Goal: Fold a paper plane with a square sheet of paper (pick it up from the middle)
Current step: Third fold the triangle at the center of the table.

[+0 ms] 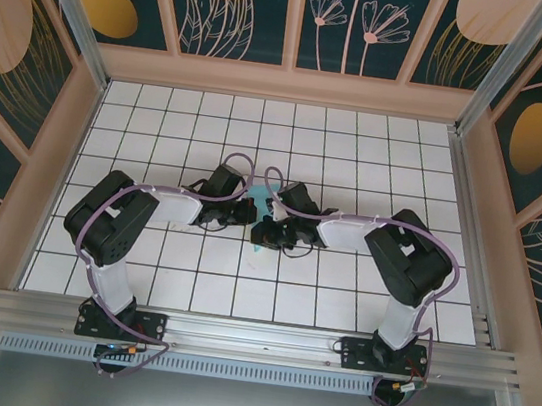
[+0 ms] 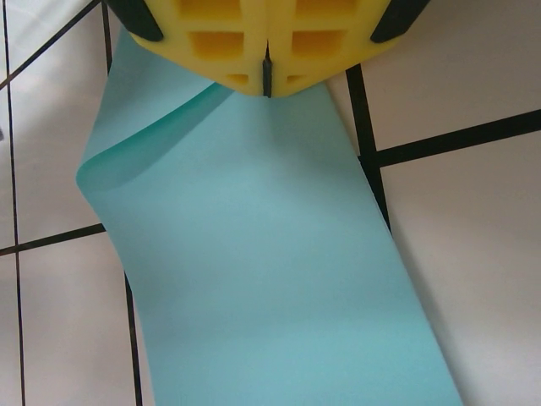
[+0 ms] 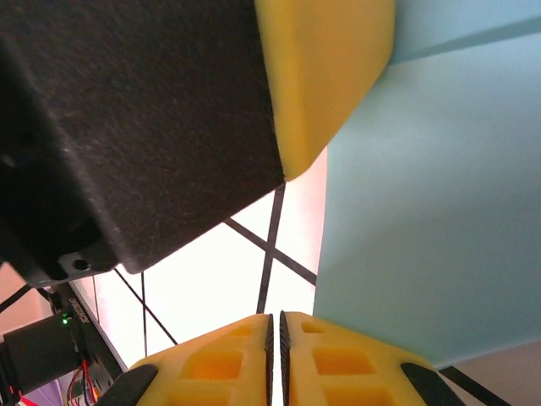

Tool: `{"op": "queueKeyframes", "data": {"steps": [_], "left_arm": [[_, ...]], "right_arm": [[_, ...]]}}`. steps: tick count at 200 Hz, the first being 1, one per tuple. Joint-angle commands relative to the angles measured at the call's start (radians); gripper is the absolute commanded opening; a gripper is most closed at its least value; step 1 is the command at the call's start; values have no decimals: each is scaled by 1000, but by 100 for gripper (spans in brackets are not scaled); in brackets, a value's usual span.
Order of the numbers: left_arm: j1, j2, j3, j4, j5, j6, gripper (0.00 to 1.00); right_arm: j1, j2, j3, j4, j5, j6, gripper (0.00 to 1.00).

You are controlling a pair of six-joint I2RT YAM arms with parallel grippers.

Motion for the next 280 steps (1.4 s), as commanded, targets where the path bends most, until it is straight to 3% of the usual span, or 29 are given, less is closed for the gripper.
{"op": "queueKeyframes", "data": {"steps": [1, 109, 168, 202, 280], "left_arm": [[3, 15, 14, -22, -46, 11, 2], [3, 15, 7, -25, -59, 11, 2], [3, 10, 14, -22, -49, 21, 2], [3, 14, 21, -22, -46, 22, 3], [4, 14, 25, -26, -51, 18, 5]], "right_arm": [[13, 22, -11, -9, -16, -29, 13], [25, 47, -16, -1, -14, -26, 13], [-64, -116, -46, 24, 39, -19, 15], [-96, -46, 24, -60, 64, -68, 14], [-90, 36, 48, -59, 36, -60, 14]]}}
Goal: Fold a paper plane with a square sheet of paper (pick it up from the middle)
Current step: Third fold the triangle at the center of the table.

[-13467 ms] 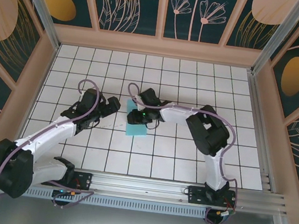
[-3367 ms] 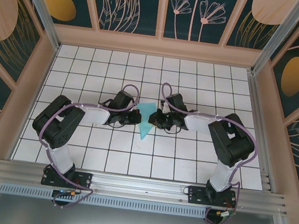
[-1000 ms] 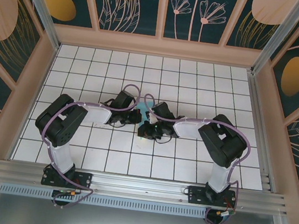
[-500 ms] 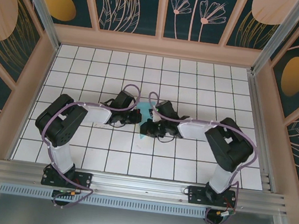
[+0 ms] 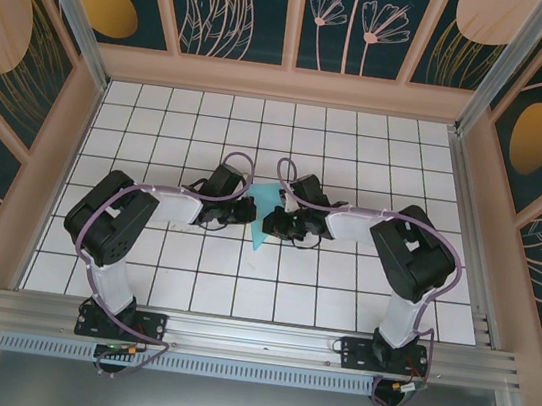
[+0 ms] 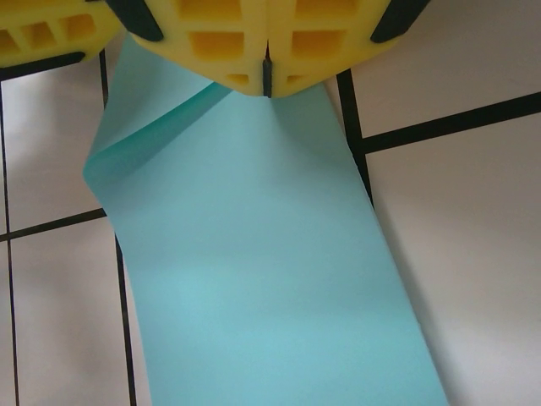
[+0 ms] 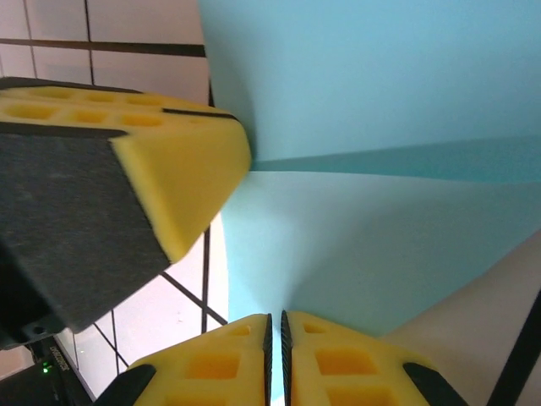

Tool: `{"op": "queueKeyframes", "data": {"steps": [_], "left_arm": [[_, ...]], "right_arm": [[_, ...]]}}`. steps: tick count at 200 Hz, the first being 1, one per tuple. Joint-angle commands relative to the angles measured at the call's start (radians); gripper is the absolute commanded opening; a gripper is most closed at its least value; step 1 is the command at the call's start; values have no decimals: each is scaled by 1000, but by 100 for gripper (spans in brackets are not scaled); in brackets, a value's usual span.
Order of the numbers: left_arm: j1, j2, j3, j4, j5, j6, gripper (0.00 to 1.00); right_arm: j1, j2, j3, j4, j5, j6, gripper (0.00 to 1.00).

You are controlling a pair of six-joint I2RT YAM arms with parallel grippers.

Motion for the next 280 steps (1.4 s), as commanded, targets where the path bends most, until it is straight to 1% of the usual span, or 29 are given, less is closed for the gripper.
{"op": "queueKeyframes", "data": {"steps": [1, 32, 59, 76, 85, 89, 100, 107, 125, 142, 164, 185, 207, 233, 280], "left_arm": [[3, 13, 20, -25, -27, 18, 5], [3, 2, 24, -39, -48, 4, 11], [3, -31, 26, -58, -90, -21, 19], [3, -72, 21, -75, -133, -46, 26], [3, -86, 16, -85, -160, -64, 28], [3, -121, 13, -88, -171, -71, 29], [3, -158, -6, -83, -186, -93, 30], [3, -184, -23, -74, -187, -108, 29], [4, -244, -70, -44, -170, -143, 25], [1, -284, -103, -25, -123, -155, 19], [-3, -295, -121, -20, -45, -158, 13], [-27, -286, -154, 27, 15, -193, 6], [-57, -272, -187, 79, 48, -232, 0], [-94, -251, -210, 127, 62, -267, 0], [-126, -197, -217, 135, 46, -292, 0]], "right_arm": [[7, 25, 27, -25, -3, -16, 14], [7, 44, 32, -33, 1, -16, 14], [8, 57, 35, -43, 8, -14, 14], [8, 62, 37, -48, 11, -14, 14], [9, 61, 38, -49, 11, -11, 14], [8, 62, 39, -48, 11, -10, 14], [8, 58, 39, -49, 11, -7, 14], [8, 58, 41, -47, 11, -4, 13], [8, 54, 44, -44, 9, 5, 13], [8, 53, 43, -38, 6, 17, 12], [8, 54, 40, -27, -5, 35, 11], [8, 55, 35, -19, -12, 50, 9], [8, 52, 29, -4, -16, 69, 8], [8, 55, 27, 15, -29, 78, 8], [8, 54, 30, 20, -41, 74, 7]]}}
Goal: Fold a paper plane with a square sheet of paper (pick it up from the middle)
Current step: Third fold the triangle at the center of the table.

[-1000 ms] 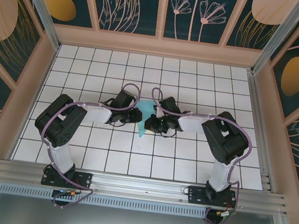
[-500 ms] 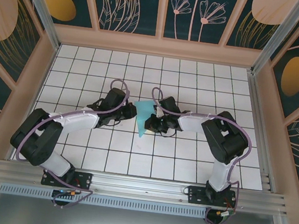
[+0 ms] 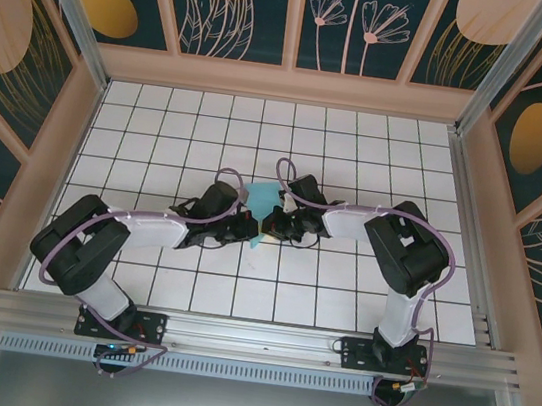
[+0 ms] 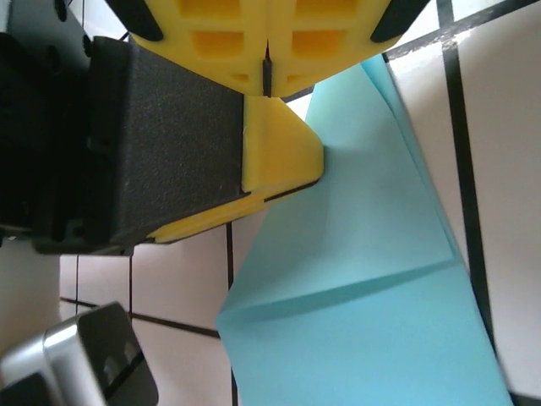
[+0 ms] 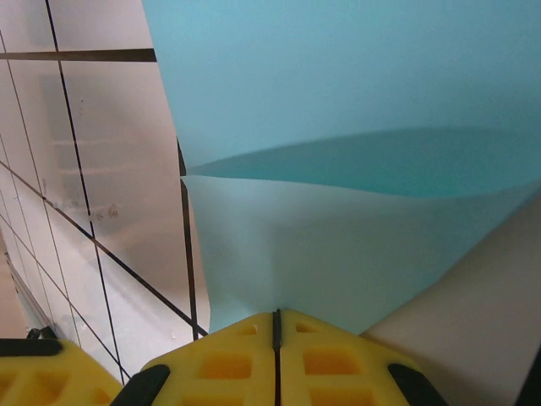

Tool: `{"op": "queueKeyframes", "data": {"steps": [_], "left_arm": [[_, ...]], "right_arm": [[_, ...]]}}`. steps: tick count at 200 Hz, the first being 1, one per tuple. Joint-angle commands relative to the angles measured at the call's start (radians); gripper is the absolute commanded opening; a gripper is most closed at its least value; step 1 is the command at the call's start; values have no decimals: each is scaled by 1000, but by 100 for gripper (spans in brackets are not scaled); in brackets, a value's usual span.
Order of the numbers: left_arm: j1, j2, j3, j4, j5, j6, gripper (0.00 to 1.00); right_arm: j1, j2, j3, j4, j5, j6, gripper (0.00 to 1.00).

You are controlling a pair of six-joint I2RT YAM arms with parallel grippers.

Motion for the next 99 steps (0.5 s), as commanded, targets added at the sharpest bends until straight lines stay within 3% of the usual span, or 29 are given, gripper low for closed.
{"op": "queueKeyframes", "data": {"steps": [1, 99], "left_arm": [[-10, 26, -14, 37, 2, -30, 0], [-14, 46, -45, 50, -7, -60, 0]], "right_arm": [[6, 11, 6, 19, -26, 13, 7], [-2, 11, 0, 43, -49, 23, 7]]}}
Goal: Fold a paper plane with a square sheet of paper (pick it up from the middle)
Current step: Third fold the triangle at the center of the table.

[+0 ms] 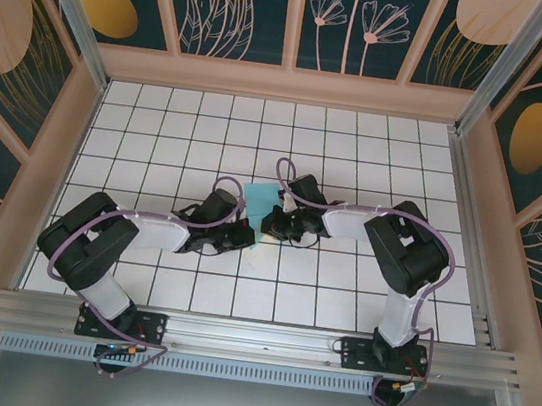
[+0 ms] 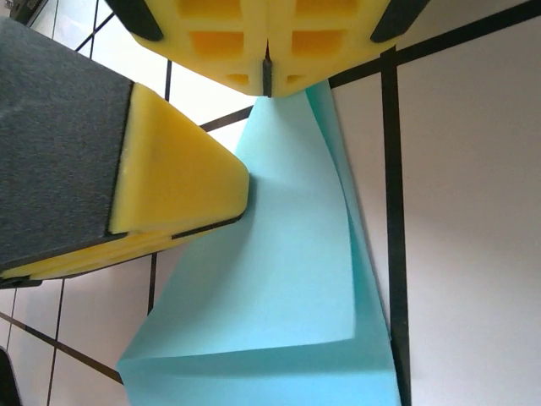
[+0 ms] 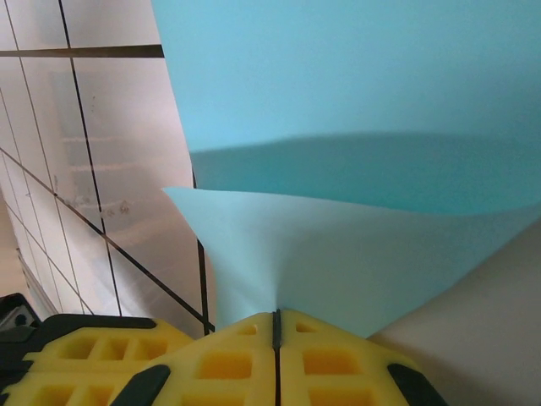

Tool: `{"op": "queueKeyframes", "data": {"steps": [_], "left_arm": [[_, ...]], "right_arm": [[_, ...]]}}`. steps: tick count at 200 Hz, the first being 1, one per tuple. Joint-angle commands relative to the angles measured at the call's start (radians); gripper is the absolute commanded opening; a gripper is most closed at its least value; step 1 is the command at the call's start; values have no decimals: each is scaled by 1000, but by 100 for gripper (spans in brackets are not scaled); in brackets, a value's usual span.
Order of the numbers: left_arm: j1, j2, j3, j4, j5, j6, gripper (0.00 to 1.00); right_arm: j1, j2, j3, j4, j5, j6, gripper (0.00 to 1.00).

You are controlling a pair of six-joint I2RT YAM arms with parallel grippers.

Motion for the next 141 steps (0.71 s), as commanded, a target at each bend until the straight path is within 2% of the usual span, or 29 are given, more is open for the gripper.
{"op": "queueKeyframes", "data": {"steps": [1, 90, 141], "left_arm": [[-6, 12, -1, 36, -2, -17, 0], [-7, 28, 2, 19, -2, -1, 0], [-7, 36, -4, -86, -72, 1, 0]], "right_arm": [[-2, 10, 0, 29, -29, 12, 7], [-3, 27, 8, 29, -52, -1, 7], [-30, -8, 17, -2, -25, -86, 7]]}}
